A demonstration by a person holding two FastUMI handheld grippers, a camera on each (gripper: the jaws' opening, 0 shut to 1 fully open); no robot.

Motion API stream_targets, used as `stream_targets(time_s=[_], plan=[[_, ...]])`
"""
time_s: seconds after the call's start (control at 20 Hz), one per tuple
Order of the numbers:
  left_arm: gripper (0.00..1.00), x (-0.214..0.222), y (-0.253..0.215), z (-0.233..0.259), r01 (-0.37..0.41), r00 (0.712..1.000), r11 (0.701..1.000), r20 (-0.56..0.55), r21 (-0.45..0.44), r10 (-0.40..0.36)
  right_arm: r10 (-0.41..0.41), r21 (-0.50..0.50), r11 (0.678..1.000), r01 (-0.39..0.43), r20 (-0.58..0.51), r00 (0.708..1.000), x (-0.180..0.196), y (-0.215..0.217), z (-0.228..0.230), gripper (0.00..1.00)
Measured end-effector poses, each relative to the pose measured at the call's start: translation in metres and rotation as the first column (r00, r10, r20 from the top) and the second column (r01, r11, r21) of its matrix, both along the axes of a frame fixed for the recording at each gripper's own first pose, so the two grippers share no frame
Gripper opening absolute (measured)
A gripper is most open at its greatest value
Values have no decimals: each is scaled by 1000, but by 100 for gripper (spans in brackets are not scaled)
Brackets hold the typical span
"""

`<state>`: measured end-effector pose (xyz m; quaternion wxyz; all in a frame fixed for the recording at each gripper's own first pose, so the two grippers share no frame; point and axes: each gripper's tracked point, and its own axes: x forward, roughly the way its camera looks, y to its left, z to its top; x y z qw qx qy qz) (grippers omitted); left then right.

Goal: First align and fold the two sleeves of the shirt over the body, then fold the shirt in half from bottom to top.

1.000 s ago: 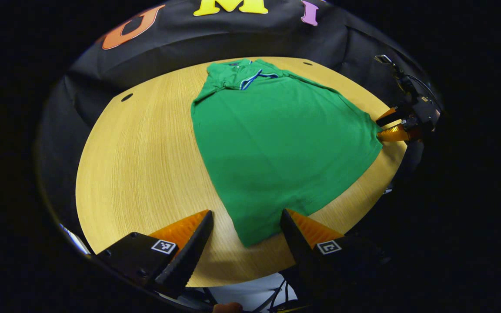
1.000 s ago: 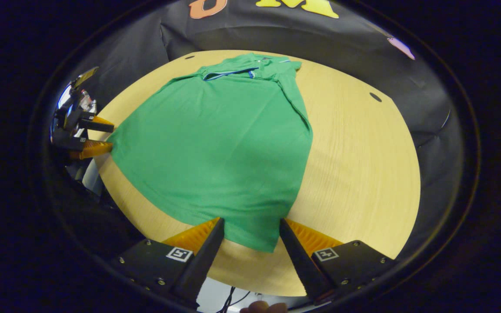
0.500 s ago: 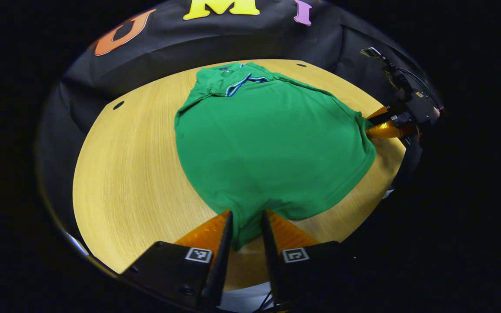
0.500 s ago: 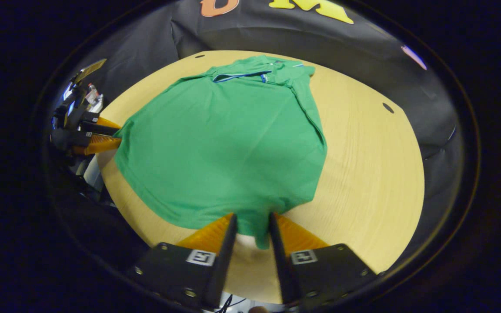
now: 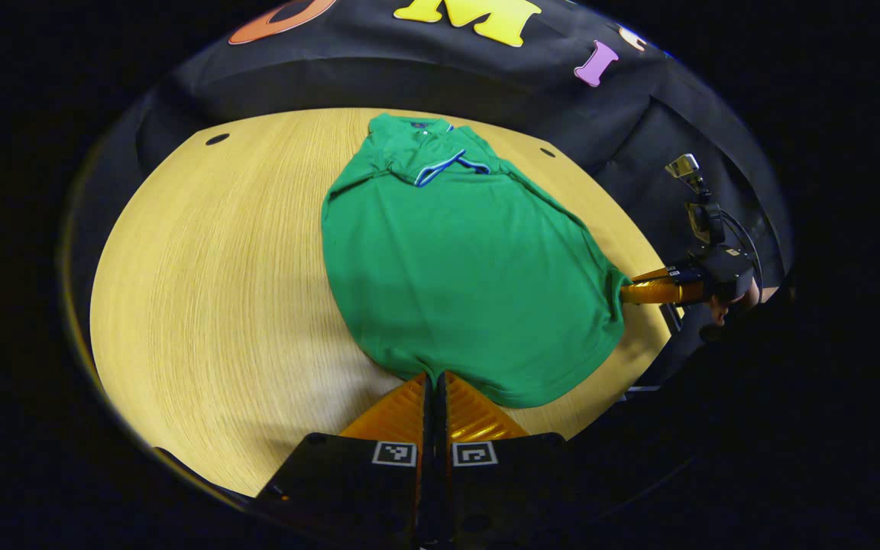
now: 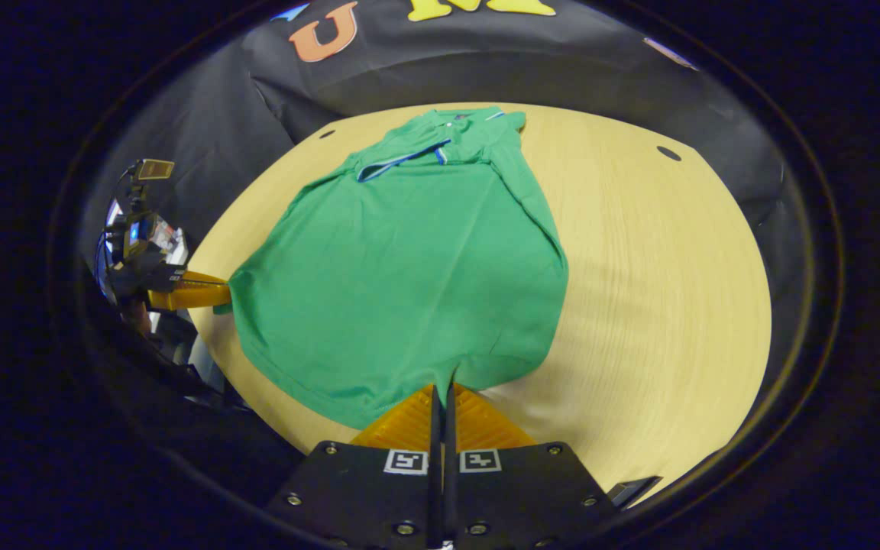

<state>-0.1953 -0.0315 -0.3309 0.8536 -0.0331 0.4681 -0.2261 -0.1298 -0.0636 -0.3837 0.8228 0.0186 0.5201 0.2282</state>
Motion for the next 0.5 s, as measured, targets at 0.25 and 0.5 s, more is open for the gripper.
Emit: stream_targets(time_s=[0.25, 0.5], plan=[[3, 18, -4, 30, 16, 997, 1000, 77, -27, -14, -58, 82, 995, 55, 39, 998, 18, 4, 34, 1], [3, 45, 1, 64, -9, 988, 999, 152, -43, 16, -121, 140, 984, 107, 98, 988, 46, 1, 73, 1]])
